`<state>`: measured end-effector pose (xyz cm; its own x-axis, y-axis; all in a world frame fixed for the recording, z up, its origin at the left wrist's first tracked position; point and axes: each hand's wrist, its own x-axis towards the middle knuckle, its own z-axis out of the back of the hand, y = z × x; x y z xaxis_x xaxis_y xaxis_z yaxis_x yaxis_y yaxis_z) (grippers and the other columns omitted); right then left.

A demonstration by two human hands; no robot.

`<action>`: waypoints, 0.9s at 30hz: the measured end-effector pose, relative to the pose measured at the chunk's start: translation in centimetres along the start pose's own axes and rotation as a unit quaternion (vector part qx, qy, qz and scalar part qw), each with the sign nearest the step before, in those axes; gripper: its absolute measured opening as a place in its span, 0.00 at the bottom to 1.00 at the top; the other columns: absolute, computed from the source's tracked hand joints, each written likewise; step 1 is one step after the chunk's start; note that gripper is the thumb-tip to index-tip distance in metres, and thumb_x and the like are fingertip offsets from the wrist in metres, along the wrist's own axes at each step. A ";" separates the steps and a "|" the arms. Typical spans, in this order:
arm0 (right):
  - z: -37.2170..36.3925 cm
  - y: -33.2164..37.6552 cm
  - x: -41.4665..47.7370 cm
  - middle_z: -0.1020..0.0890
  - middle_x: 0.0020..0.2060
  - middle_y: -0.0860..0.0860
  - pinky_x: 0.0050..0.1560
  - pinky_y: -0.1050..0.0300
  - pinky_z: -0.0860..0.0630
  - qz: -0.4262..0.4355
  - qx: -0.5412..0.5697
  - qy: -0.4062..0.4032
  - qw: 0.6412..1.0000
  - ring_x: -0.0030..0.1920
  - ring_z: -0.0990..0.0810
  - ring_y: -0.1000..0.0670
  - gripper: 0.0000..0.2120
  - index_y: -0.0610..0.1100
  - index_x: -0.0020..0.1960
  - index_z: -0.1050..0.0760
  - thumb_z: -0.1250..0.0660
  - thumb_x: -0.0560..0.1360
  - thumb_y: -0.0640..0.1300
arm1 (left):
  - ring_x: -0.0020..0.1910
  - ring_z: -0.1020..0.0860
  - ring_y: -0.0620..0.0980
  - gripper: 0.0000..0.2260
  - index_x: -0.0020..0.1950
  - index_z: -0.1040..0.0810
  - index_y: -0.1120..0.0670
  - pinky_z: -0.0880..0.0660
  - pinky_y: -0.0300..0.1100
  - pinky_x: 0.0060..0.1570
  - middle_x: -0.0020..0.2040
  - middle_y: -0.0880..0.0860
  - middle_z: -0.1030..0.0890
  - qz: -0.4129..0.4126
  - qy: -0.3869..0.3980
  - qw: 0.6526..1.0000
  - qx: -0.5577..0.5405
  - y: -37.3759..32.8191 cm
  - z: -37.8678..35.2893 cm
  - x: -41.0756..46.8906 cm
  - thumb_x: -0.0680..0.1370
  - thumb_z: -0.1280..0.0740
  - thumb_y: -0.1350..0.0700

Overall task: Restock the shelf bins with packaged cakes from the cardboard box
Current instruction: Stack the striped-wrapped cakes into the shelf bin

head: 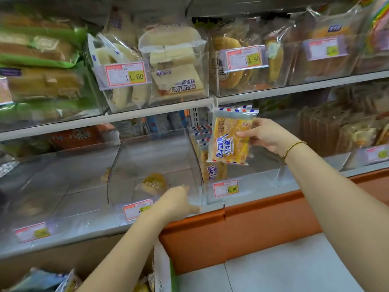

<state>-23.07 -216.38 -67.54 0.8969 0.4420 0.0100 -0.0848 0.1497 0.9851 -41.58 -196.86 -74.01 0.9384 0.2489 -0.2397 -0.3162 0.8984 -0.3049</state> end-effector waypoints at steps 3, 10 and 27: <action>-1.1 -2.0 1.3 0.17 0.49 0.47 0.57 0.49 0.22 -0.021 -0.044 0.029 0.998 0.51 0.18 0.49 0.14 0.43 0.55 0.24 0.28 0.71 0.35 | 0.72 0.35 0.54 0.35 0.78 0.45 0.54 0.33 0.43 0.65 0.76 0.54 0.37 -0.013 0.005 0.999 0.036 0.2 0.1 0.0 0.77 0.33 0.45; -5.0 -7.8 2.9 0.17 0.48 0.47 0.61 0.48 0.25 -0.095 -0.027 0.015 0.995 0.50 0.19 0.48 0.16 0.40 0.55 0.24 0.29 0.70 0.29 | 0.76 0.43 0.52 0.40 0.79 0.51 0.54 0.40 0.44 0.71 0.79 0.52 0.49 -0.027 0.015 0.997 0.070 -0.1 -0.2 0.2 0.76 0.31 0.47; -7.7 -2.8 -0.3 0.18 0.48 0.43 0.45 0.54 0.23 -0.088 -0.449 -0.029 0.889 0.47 0.19 0.45 0.11 0.38 0.52 0.22 0.36 0.77 0.46 | 0.75 0.40 0.50 0.32 0.78 0.42 0.48 0.39 0.45 0.71 0.77 0.47 0.41 -0.042 -0.031 0.997 -0.048 2.9 0.2 -1.5 0.78 0.32 0.51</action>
<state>-26.43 -210.08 -71.63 0.9490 0.3004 -0.0956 -0.2308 0.8688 0.4381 -43.88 -194.59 -74.33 0.9680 0.1986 -0.1532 -0.2451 0.8792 -0.4087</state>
